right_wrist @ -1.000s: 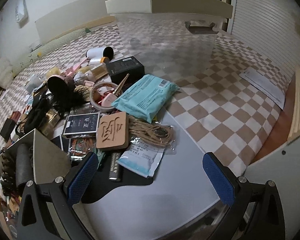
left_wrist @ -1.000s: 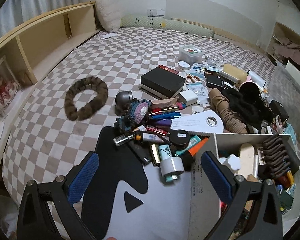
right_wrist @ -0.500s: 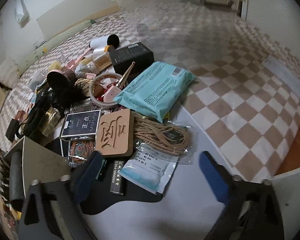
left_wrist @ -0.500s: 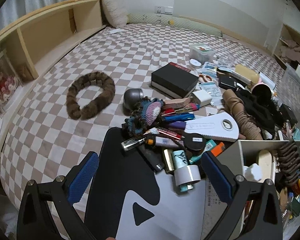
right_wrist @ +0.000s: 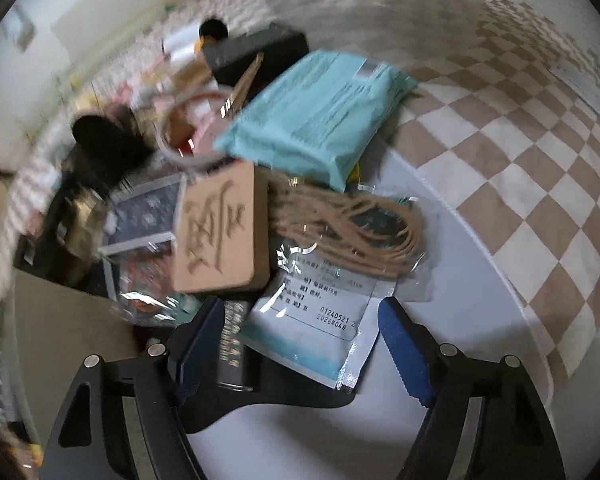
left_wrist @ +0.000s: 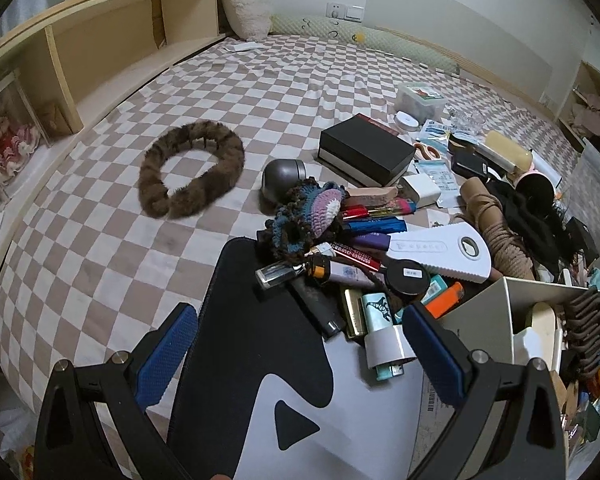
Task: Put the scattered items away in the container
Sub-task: 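Lower the left gripper onto the blue knitted toy while the right lowers onto the white packet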
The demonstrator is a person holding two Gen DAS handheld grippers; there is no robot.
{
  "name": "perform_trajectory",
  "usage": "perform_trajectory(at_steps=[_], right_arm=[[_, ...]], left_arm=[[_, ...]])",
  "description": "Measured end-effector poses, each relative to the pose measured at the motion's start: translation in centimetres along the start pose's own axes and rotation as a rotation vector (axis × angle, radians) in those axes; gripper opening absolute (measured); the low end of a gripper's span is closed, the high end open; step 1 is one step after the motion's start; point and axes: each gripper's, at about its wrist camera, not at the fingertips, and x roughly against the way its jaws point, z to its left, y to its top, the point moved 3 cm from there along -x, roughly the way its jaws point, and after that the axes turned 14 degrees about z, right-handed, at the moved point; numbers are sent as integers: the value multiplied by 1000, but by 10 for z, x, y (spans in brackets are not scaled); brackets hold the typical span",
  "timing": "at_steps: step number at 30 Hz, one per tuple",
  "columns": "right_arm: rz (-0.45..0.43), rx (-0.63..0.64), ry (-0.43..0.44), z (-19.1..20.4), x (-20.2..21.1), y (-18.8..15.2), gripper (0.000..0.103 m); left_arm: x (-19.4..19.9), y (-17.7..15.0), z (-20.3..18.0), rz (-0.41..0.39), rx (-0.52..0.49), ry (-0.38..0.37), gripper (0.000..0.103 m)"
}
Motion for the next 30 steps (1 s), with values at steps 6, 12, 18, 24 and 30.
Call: perform_trajectory(at_steps=[6, 12, 18, 24, 30], right_arm=[[-17, -33, -43, -2, -3, 5, 69], [-20, -22, -39, -9, 0, 1, 58], [-40, 42, -107, -6, -2, -6, 57], [-94, 94, -118, -9, -4, -10, 59], [-144, 137, -95, -15, -4, -16, 69]], left_arm=[[-5, 0, 1, 9, 1, 11, 103], [-17, 3, 0, 28, 12, 19, 103], [-35, 10, 2, 58, 38, 48, 103], [-55, 19, 12, 90, 74, 97, 103], [-66, 31, 23, 101, 124, 106, 103]])
